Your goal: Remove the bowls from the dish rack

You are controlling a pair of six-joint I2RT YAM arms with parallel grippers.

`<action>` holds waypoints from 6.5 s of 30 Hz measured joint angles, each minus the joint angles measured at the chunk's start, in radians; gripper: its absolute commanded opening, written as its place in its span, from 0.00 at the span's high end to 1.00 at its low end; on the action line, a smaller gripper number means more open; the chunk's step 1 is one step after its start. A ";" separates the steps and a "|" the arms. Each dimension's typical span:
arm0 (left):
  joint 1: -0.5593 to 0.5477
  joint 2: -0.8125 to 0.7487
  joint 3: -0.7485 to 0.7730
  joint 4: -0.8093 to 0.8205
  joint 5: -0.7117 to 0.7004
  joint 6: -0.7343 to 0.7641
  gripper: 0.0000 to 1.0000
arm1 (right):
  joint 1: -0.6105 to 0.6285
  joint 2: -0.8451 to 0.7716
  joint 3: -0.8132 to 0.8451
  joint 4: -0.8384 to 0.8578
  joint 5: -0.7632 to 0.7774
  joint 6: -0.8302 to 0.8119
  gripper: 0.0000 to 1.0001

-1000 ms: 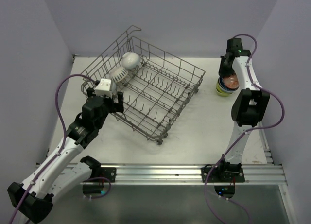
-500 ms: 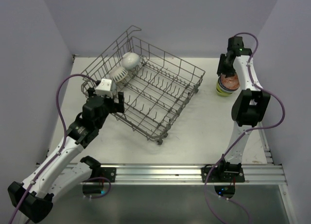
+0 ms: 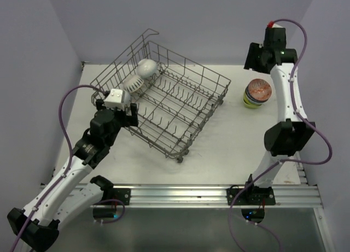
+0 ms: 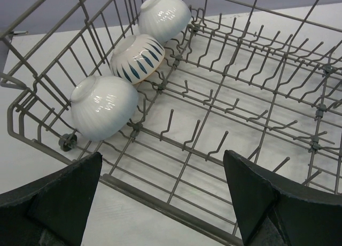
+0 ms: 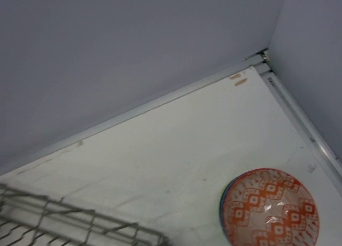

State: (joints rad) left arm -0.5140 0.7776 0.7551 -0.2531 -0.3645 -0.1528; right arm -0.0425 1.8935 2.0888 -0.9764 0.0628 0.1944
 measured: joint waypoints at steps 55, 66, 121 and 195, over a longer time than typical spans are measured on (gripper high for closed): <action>0.113 0.292 0.047 0.010 -0.148 -0.117 0.10 | 0.783 0.705 0.273 0.830 0.031 0.937 0.01; 0.136 0.305 0.057 0.004 -0.103 -0.116 0.60 | 0.783 0.726 0.311 0.869 0.019 0.950 0.12; 0.099 0.150 0.018 -0.023 -0.157 -0.128 0.00 | 0.762 0.676 -0.035 1.566 -0.172 0.946 1.00; 0.077 0.014 -0.002 0.000 -0.151 -0.063 0.00 | 0.107 -0.348 -1.035 0.293 -0.133 0.159 0.97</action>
State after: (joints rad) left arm -0.4374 0.7914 0.7532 -0.2535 -0.5152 -0.2157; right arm 0.0643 1.5459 1.0542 -0.6834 -0.0704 0.3534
